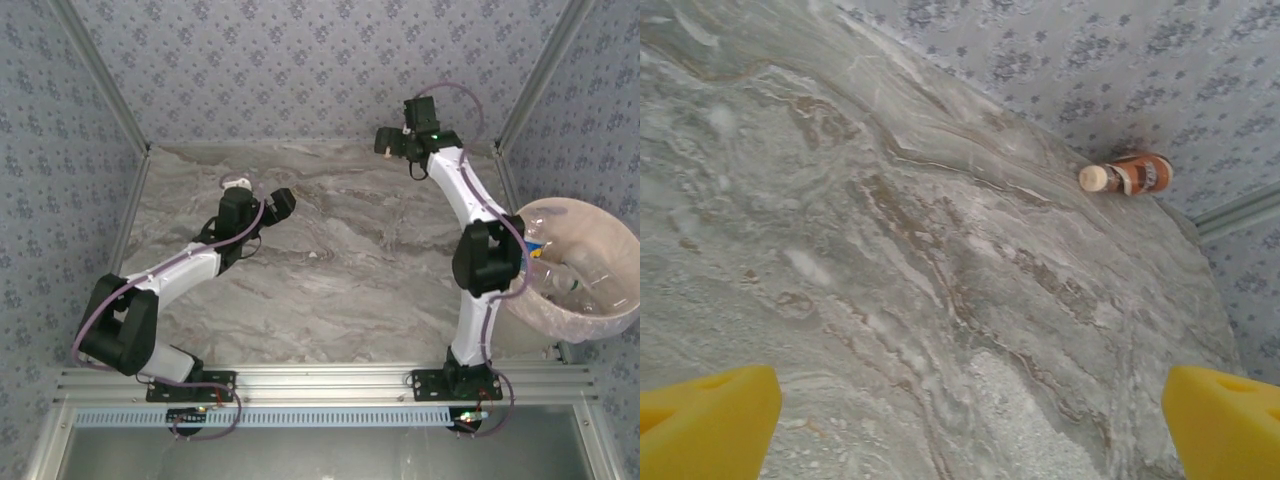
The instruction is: Put the plastic bottles in the bin
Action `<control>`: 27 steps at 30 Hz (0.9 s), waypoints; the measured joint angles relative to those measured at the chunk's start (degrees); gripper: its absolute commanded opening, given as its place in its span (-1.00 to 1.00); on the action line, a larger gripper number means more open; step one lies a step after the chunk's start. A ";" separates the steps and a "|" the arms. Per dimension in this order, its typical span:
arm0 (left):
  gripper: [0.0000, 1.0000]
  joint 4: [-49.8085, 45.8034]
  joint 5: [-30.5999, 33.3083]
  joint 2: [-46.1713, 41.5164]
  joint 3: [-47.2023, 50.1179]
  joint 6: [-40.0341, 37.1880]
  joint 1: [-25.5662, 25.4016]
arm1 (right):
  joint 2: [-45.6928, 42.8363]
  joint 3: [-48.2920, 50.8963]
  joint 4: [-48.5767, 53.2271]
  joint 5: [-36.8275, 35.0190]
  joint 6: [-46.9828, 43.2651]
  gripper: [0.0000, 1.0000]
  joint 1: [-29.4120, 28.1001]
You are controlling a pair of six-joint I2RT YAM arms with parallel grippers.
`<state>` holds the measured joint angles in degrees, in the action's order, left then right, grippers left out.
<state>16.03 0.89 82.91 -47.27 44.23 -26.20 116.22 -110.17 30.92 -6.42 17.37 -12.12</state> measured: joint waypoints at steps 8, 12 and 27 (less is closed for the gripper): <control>0.96 0.04 0.24 0.00 1.36 -0.04 1.38 | 12.61 -7.54 -4.74 -0.28 4.31 0.99 1.68; 0.96 0.28 0.22 0.31 1.38 -0.04 2.08 | 21.14 -17.16 -4.59 -0.33 4.96 0.97 2.43; 0.96 0.83 -0.22 7.04 1.14 0.04 4.00 | 40.76 -39.56 -3.23 -6.62 5.22 0.89 2.75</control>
<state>16.86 0.67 89.95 -46.13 44.27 -22.20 156.99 -149.73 27.68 -13.04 22.59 -9.37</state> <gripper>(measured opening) 0.979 0.951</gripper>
